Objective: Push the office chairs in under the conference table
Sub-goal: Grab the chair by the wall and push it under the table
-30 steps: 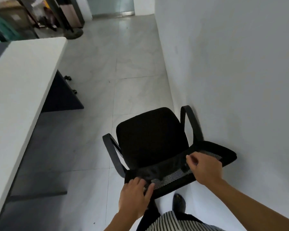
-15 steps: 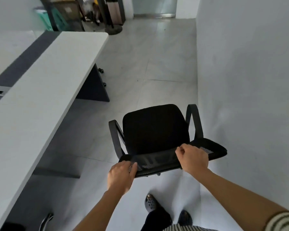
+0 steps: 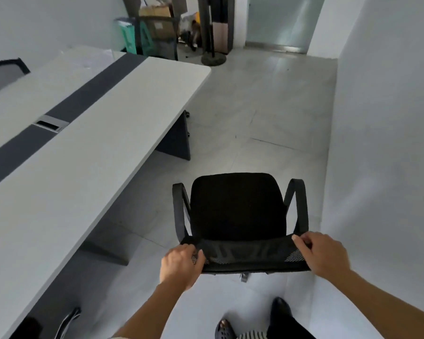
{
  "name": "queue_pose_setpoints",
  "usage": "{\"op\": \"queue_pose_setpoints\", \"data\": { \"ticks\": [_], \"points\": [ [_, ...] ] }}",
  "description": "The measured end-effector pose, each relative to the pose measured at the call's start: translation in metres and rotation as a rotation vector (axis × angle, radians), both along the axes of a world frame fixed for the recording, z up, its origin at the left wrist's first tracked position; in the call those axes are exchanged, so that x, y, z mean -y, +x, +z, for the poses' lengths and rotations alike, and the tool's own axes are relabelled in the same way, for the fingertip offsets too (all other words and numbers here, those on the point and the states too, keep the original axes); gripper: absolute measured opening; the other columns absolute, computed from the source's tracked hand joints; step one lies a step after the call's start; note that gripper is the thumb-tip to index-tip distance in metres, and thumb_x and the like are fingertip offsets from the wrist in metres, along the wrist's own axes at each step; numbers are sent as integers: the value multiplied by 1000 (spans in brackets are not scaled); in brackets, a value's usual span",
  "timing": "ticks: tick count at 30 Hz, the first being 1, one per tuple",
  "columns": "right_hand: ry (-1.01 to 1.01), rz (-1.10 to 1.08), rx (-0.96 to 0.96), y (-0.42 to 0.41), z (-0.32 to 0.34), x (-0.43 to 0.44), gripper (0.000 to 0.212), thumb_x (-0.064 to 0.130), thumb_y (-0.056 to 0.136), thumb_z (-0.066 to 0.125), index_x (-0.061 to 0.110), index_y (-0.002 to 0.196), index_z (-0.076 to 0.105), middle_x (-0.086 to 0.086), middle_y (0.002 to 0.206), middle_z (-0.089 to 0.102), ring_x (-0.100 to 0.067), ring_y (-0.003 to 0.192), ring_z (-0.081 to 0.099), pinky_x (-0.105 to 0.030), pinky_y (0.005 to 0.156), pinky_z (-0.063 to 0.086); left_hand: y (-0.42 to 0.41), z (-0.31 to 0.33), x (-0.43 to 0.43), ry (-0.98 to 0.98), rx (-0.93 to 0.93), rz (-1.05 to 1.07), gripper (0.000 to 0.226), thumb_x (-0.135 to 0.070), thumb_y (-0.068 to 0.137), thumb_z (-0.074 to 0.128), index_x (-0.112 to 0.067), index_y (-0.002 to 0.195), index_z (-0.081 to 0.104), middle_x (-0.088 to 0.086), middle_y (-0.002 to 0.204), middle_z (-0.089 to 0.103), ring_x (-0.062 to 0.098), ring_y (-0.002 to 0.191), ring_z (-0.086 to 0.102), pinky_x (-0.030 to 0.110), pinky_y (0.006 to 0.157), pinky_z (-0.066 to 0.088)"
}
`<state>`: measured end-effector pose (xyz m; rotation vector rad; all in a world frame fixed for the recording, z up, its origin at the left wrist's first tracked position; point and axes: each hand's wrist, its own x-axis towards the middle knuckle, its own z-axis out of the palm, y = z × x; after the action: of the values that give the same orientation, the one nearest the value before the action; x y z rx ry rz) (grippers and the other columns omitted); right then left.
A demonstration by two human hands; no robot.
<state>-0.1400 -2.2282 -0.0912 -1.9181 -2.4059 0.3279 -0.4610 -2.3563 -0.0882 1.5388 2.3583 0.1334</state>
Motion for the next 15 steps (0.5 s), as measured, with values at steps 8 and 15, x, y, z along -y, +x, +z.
{"op": "queue_pose_setpoints", "data": {
  "ticks": [8,15],
  "points": [
    [-8,112,-19,-41,-6,-77,38,57,90,42,31,67,56,10,56,56,-8,53,51,-22,48,33,-15,-20,-18,89,21,176,34,-46,85,39,-21,68,55,-7,67,57,14,62,49,26,56,36],
    [-56,308,-95,-103,-8,-192,34,50,87,52,26,63,55,12,55,57,-11,54,54,-23,51,37,-12,-16,-60,80,1,394,31,-43,87,41,-22,64,50,-8,64,55,15,59,50,27,54,38]
  ]
}}
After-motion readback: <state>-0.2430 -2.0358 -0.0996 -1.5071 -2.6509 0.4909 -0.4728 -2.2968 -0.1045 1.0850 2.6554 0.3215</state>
